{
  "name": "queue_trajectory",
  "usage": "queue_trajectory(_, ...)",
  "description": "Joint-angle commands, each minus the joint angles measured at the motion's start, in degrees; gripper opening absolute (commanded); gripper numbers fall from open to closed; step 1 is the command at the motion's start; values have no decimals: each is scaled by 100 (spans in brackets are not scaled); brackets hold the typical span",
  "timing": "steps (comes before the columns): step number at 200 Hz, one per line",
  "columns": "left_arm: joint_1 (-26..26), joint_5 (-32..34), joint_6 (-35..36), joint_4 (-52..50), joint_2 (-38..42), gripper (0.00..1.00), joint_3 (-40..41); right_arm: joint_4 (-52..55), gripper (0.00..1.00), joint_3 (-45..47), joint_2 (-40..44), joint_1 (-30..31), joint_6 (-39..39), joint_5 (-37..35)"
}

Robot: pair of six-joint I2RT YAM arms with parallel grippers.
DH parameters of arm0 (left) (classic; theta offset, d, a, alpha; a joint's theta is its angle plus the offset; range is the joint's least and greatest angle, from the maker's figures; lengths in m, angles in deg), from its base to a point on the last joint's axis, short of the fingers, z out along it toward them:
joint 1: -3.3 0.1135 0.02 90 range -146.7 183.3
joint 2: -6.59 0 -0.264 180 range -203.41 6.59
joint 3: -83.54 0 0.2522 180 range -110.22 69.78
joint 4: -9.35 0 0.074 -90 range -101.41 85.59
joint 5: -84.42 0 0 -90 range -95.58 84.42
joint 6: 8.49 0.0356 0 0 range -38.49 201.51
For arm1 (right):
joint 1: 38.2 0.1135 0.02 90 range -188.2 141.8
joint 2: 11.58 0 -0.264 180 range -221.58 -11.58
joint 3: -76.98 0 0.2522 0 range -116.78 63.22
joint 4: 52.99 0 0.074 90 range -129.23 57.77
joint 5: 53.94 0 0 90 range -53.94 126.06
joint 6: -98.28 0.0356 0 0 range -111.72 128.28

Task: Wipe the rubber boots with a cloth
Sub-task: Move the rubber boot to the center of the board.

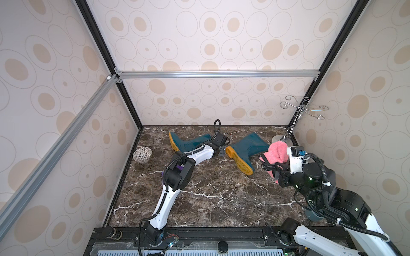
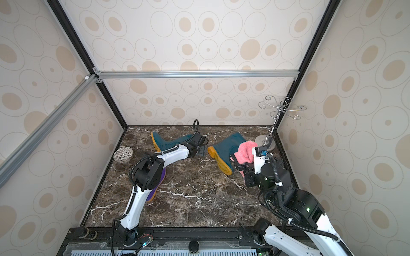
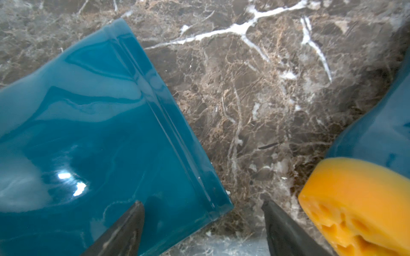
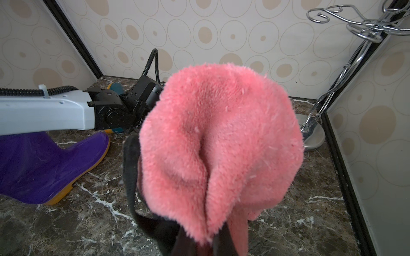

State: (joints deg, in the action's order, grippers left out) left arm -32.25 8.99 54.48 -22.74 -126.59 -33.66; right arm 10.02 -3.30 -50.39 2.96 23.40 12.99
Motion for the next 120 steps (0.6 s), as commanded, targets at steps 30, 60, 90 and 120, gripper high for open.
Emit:
queue_trajectory(30,62,302,180,52,-137,82,-185,-177,0,91,68,2,27,71)
queue_trajectory(60,68,557,232,218,-122,87,-88,-214,0,131,66,-1,27,136)
queue_trajectory(90,83,313,138,212,-249,81,-25,-241,0,148,58,-1,37,153)
queue_trajectory(120,75,248,57,341,-234,64,272,-241,0,148,66,-1,31,140)
